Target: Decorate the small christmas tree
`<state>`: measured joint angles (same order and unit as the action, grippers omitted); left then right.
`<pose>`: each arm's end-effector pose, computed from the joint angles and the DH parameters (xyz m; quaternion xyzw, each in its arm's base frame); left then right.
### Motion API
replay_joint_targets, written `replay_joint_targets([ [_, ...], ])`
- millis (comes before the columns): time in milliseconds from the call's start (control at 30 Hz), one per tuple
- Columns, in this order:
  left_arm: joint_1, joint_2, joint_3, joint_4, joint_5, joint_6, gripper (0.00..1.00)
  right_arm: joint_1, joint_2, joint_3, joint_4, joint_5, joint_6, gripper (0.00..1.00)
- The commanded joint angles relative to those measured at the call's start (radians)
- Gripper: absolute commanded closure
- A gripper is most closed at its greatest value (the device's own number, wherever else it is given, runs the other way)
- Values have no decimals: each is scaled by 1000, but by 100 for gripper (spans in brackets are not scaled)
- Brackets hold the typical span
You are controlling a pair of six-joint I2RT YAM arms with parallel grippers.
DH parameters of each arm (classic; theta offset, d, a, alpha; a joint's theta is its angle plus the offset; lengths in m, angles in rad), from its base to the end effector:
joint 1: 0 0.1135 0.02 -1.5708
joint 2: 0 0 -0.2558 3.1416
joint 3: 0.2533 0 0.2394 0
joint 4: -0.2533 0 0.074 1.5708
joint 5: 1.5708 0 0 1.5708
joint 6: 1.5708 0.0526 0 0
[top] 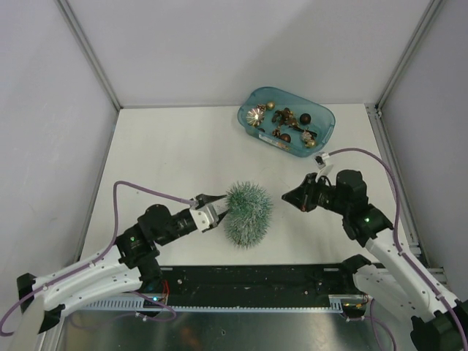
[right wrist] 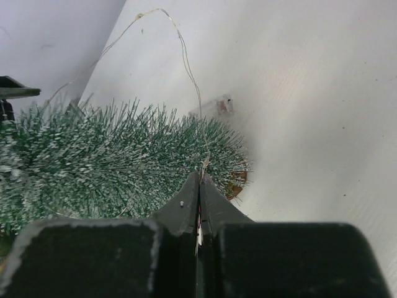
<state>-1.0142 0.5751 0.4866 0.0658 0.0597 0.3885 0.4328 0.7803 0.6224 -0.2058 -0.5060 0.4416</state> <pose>0.0861 -0.1443 0.2890 0.4771 0.5326 -0.2354 0.6582 0.1606 0.1023 0.2736 -0.1386 0.7977 0.4194 0.4106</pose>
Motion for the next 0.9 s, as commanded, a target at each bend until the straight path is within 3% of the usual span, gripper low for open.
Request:
replay_joint_targets([
  [0,22,-24,50,42,13,5,38,11,-114,5,-41,101,51,100],
  [67,30,-38,66,17,15,2,19,13,-183,5,-108,132,79,100],
  [233,42,-81,131,-137,10,3,2,75,-349,11,-308,204,171,100],
  [433,45,-158,215,-332,47,2,0,337,-382,26,-495,400,303,100],
  [667,47,-206,259,-416,113,-7,0,870,-133,79,-491,687,412,100],
  [867,54,-212,314,-512,204,1,1,1027,-92,128,-426,725,458,100],
])
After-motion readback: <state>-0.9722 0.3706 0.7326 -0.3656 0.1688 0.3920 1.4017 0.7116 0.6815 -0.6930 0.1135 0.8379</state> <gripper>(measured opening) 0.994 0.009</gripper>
